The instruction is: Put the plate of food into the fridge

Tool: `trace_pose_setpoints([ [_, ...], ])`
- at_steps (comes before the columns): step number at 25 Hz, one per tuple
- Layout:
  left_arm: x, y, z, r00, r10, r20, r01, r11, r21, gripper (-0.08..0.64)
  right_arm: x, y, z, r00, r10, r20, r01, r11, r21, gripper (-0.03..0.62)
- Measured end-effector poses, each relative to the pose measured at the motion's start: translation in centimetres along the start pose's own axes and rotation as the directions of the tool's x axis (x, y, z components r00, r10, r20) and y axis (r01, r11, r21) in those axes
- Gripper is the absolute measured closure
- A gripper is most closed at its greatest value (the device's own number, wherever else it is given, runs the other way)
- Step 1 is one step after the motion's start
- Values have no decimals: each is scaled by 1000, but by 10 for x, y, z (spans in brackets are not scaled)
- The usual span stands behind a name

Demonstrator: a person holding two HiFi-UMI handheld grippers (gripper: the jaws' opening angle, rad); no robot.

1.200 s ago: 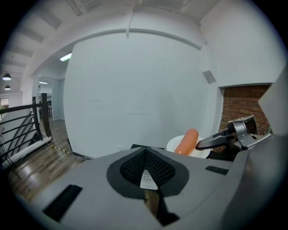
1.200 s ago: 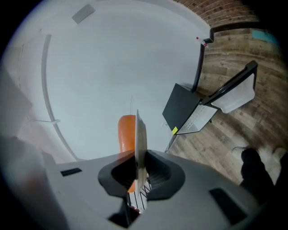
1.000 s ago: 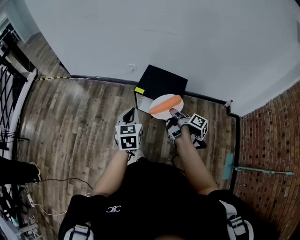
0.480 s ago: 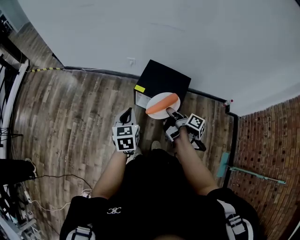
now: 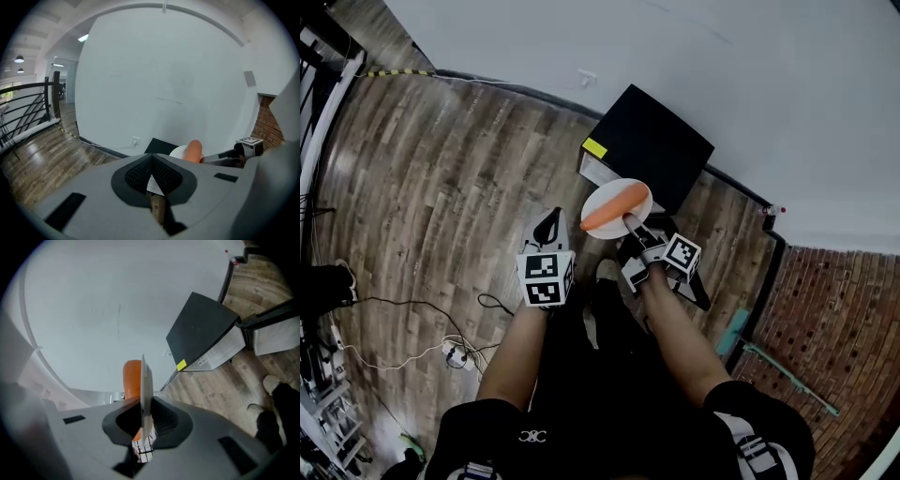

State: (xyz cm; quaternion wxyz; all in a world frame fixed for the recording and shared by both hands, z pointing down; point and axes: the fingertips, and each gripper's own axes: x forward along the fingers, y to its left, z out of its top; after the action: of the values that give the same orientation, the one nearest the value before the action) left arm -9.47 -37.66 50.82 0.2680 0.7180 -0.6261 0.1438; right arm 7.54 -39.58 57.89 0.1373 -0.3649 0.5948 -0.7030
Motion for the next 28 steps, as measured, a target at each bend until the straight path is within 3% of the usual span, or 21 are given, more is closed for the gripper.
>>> trace_pose_setpoints([
  [5, 25, 21, -44, 998, 50, -29, -51, 998, -41, 566, 34, -50, -24, 995, -30, -100, 31, 1000, 3, 549],
  [12, 75, 51, -111, 997, 76, -21, -77, 995, -61, 566, 89, -144, -17, 994, -37, -107, 38, 999, 9, 549],
  [20, 178, 85, -201, 999, 42, 28, -42, 999, 6, 566, 168, -269, 54, 995, 25, 93, -31, 998, 59, 549],
  [25, 245, 106, -240, 995, 17, 96, -25, 997, 78, 566, 216, -334, 92, 976, 66, 207, -73, 997, 25, 548],
  [28, 278, 120, -263, 991, 9, 131, -20, 997, 81, 566, 237, -358, 122, 955, 105, 278, -121, 992, 41, 548],
])
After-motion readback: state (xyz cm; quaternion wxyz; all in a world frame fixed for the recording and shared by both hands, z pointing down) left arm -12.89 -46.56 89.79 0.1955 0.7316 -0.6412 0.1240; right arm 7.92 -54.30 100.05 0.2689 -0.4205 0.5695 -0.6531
